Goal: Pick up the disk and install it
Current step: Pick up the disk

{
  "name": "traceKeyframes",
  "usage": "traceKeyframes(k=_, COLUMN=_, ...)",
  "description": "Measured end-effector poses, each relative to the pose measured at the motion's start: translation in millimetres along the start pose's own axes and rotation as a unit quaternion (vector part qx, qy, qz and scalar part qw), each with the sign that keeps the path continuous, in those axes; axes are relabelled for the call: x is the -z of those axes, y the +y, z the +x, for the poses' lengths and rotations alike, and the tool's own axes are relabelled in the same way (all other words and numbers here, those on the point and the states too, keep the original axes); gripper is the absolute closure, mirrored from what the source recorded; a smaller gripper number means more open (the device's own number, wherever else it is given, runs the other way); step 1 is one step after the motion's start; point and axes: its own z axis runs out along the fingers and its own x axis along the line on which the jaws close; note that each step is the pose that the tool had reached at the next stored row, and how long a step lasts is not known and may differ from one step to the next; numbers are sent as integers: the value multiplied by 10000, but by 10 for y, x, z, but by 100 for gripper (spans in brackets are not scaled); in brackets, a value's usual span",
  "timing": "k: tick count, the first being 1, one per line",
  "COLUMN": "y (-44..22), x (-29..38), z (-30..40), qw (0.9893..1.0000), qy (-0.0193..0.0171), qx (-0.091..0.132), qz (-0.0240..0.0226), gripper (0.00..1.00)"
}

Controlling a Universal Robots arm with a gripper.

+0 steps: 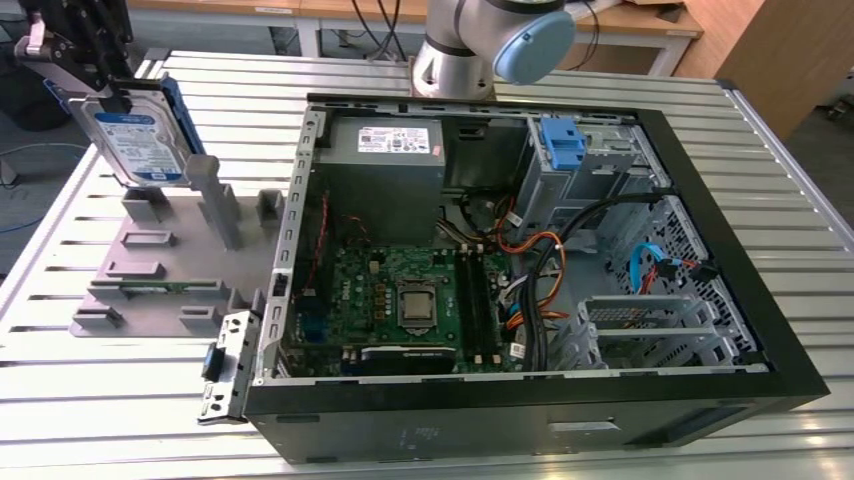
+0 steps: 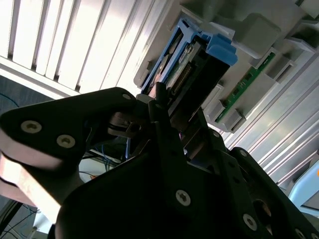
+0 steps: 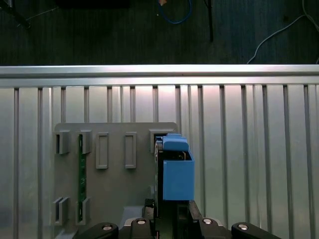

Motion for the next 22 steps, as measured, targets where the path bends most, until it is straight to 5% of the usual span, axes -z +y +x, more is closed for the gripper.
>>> traceKeyframes(k=22, y=3, x=109, z=-6, qw=10000, qy=1, qx=0, qz=-2, gripper=65)
